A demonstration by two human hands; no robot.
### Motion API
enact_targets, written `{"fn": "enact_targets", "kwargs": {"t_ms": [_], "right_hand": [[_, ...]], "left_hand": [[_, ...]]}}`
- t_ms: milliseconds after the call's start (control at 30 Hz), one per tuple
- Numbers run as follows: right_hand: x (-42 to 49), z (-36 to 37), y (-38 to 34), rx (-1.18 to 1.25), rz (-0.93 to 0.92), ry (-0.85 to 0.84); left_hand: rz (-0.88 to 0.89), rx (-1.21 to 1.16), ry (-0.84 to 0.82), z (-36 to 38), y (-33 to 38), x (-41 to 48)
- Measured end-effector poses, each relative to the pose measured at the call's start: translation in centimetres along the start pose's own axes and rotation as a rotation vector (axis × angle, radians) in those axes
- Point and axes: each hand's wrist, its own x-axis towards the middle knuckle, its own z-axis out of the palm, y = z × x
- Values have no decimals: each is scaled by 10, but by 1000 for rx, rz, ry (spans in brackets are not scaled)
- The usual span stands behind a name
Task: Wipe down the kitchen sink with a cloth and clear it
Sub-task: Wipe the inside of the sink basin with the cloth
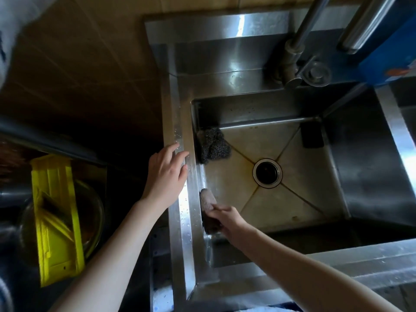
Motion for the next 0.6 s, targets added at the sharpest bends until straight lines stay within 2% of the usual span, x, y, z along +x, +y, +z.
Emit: {"fn": "enact_targets", "kwargs": {"t_ms": [133,300,600], "right_hand": [[-8,-8,19,-80,45,72],[-8,-3,12,66,21,88],[0,-16,-55,241,-111,-97]], "left_hand": [[18,12,3,-1,2,-1],[10,26,6,-2,4,2],[-26,54,8,-4,16,22]]}}
